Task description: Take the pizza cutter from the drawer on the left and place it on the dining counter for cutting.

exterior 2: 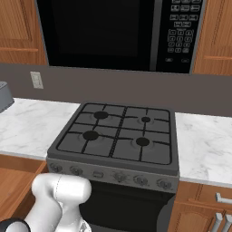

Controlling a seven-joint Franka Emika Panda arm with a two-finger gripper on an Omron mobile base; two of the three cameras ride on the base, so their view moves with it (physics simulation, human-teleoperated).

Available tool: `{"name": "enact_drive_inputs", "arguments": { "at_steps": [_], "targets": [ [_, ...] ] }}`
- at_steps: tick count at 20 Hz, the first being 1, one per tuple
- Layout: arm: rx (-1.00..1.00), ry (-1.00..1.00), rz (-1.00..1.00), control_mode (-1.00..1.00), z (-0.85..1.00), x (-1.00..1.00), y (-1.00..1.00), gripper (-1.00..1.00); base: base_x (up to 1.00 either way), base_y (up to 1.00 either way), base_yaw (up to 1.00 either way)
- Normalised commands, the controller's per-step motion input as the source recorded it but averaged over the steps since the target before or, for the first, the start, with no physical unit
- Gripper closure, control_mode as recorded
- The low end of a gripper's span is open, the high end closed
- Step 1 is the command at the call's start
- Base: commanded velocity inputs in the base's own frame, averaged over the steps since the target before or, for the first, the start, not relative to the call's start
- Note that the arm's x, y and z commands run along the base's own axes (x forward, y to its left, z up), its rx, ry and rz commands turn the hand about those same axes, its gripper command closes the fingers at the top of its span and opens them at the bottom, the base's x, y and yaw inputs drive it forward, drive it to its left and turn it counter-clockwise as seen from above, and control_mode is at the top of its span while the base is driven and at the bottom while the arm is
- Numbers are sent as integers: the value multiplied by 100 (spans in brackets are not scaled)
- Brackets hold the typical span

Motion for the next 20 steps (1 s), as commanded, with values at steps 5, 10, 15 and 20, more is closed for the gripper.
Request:
{"name": "enact_drive_inputs", "arguments": {
  "at_steps": [5,10,15,20],
  "targets": [
    [20,17,-37,-100,-26,0,1,-100,0,0,0],
    [19,11,-39,-100,-38,0,10,-100,0,0,0],
    [16,4,-43,-100,-36,0,18,-100,0,0,0],
    [13,6,-26,-100,-17,12,-3,-100,0,0,0]
  ]
}}
